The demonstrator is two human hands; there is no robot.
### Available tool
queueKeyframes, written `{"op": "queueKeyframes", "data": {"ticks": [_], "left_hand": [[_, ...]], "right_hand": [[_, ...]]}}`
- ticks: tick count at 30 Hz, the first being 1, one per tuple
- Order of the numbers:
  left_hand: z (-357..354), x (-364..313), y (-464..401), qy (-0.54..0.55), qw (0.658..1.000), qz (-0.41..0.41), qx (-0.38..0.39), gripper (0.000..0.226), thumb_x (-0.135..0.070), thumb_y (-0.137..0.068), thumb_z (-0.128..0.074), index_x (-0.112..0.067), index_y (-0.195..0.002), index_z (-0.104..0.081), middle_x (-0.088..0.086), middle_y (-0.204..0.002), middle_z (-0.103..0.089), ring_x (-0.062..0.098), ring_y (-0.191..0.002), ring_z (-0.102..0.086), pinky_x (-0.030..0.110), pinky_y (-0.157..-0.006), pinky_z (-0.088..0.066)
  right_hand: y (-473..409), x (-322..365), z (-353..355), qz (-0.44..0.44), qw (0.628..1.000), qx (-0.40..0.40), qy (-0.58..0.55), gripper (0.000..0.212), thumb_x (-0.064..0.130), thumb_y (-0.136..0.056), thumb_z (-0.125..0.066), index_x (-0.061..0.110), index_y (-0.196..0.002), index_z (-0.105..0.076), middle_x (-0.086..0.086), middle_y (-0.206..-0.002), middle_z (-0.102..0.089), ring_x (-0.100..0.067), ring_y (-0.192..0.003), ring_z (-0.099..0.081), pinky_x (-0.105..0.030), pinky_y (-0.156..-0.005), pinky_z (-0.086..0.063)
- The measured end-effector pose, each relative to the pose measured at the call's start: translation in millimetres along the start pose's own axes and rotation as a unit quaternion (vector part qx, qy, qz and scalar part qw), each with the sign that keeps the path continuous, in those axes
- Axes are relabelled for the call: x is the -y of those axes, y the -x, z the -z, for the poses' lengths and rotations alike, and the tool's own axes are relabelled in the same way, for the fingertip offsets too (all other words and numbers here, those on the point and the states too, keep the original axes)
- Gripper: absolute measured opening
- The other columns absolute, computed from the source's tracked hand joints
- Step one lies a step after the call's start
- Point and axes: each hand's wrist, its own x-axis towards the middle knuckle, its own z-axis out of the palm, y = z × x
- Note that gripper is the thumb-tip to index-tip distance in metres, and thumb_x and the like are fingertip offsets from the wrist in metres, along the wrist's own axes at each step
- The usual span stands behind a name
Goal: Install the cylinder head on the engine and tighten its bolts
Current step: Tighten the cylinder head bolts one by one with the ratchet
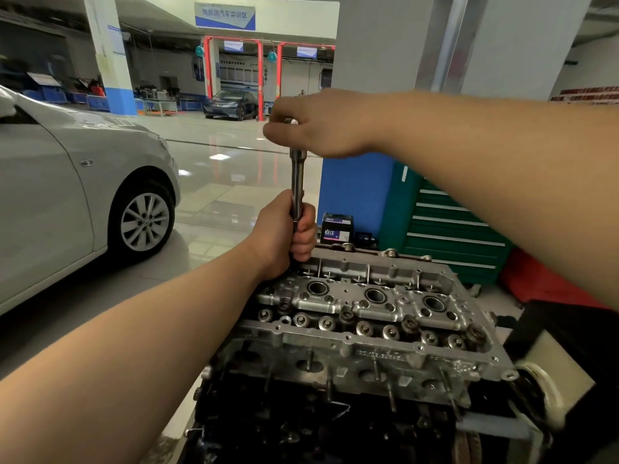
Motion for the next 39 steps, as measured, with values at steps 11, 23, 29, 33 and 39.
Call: {"op": "queueKeyframes", "data": {"ticks": [11, 23, 29, 33, 39], "left_hand": [[5.2, 2.3, -0.6, 0.006, 0.999, -0.009, 0.032, 0.051, -0.039, -0.100, -0.029, -0.018, -0.054, -0.036, -0.001, -0.048, -0.021, 0.017, -0.045, -0.014, 0.026, -0.046, -0.022], [-2.3, -7.1, 7.7, 0.031, 0.999, -0.022, -0.002, 0.051, -0.035, -0.102, -0.028, -0.020, -0.054, -0.038, 0.000, -0.052, -0.025, 0.018, -0.051, -0.017, 0.030, -0.050, -0.019], [-4.0, -6.3, -0.5, 0.023, 1.000, -0.013, -0.004, 0.045, -0.032, -0.095, -0.029, -0.022, -0.051, -0.036, -0.002, -0.049, -0.021, 0.016, -0.045, -0.014, 0.025, -0.044, -0.023], [2.2, -6.2, 1.5, 0.048, 0.999, -0.013, 0.020, 0.047, -0.034, -0.096, -0.030, -0.020, -0.052, -0.036, -0.002, -0.048, -0.022, 0.016, -0.045, -0.015, 0.025, -0.045, -0.023], [-1.6, -5.4, 6.4, 0.012, 0.999, -0.036, -0.034, 0.049, -0.033, -0.099, -0.033, -0.017, -0.055, -0.046, 0.004, -0.052, -0.037, 0.020, -0.047, -0.029, 0.028, -0.049, -0.030]], "right_hand": [[-11.9, -5.8, -27.6, 0.031, 0.978, -0.094, -0.183, 0.035, 0.042, -0.108, -0.043, 0.023, -0.108, -0.072, 0.000, -0.109, -0.069, -0.022, -0.104, -0.062, -0.040, -0.093, -0.050], [-18.9, 22.7, -20.1, -0.053, 0.969, -0.166, 0.177, 0.057, 0.066, -0.103, -0.024, 0.022, -0.077, -0.050, 0.002, -0.072, -0.046, -0.020, -0.062, -0.043, -0.031, -0.055, -0.030], [-17.9, -21.3, -11.7, 0.094, 0.980, 0.033, -0.170, 0.031, 0.060, -0.102, -0.051, 0.051, -0.131, -0.061, 0.023, -0.129, -0.062, -0.001, -0.118, -0.056, -0.022, -0.099, -0.040], [-28.9, -9.3, -23.2, 0.083, 0.973, -0.060, -0.208, 0.029, 0.047, -0.103, -0.055, 0.025, -0.098, -0.074, 0.008, -0.100, -0.071, -0.013, -0.094, -0.062, -0.033, -0.086, -0.047], [-20.8, 12.9, -23.8, -0.088, 0.986, -0.136, 0.024, 0.041, 0.043, -0.101, -0.041, 0.014, -0.073, -0.048, -0.002, -0.075, -0.048, -0.022, -0.067, -0.048, -0.034, -0.064, -0.039]]}}
